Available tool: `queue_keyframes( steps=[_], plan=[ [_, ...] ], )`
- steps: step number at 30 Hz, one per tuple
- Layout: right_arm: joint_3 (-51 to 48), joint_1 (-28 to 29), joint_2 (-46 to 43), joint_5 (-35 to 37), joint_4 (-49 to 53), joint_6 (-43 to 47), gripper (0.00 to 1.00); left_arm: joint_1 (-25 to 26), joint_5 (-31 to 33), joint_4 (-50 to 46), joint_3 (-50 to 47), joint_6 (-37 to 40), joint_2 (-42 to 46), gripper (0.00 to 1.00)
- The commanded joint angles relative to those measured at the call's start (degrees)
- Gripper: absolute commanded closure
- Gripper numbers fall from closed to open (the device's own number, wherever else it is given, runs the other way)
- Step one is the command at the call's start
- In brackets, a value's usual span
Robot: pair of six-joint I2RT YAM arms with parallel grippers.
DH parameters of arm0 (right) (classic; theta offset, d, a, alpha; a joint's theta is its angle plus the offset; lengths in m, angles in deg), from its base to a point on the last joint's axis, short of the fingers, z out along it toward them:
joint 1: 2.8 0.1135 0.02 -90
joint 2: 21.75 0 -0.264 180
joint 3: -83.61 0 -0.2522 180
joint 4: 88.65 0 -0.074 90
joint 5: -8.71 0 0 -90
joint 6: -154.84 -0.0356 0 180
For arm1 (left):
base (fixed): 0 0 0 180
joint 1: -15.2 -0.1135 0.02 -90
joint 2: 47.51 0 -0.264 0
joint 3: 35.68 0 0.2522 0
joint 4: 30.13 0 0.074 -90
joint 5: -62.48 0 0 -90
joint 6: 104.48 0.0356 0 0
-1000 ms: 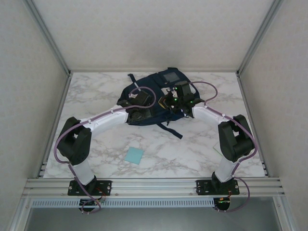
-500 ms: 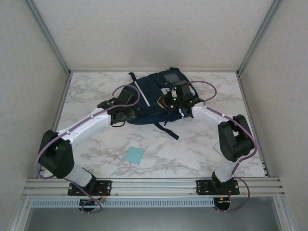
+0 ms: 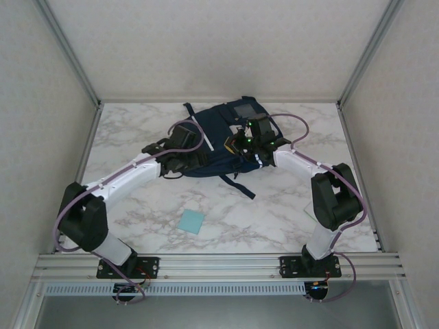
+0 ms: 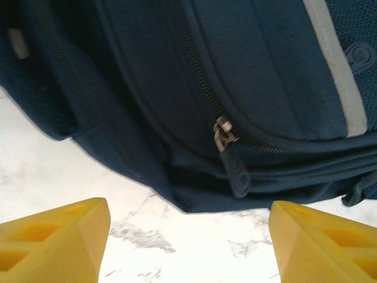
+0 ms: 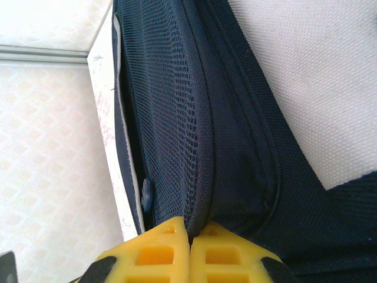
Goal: Pack books, pencil case, and school supplies into a backpack
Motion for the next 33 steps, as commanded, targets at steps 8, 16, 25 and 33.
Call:
queue_keyframes(
  steps=[8, 16, 25, 33],
  plan=[
    [3.12, -0.41, -1.28, -1.93, -3.35, 2.31, 1.0, 0.64, -3.46, 10.47, 1.75, -5.34, -5.68, 0.53],
    [3.33, -0.36, -1.2, -2.3, -3.55, 2.51, 1.0, 0.63, -3.03, 13.62, -0.05, -5.43, -6.94, 0.74],
    [2.93, -0.47, -1.55, -2.09, -3.45, 2.86, 1.0, 0.55, -1.82, 10.15, -0.28, -2.1, -8.11, 0.68],
    [2.74, -0.53, -1.9, -1.8, -3.29, 3.18, 1.0, -1.03, -1.16, 11.41, -3.52, -4.25, -8.77, 0.69]
  ],
)
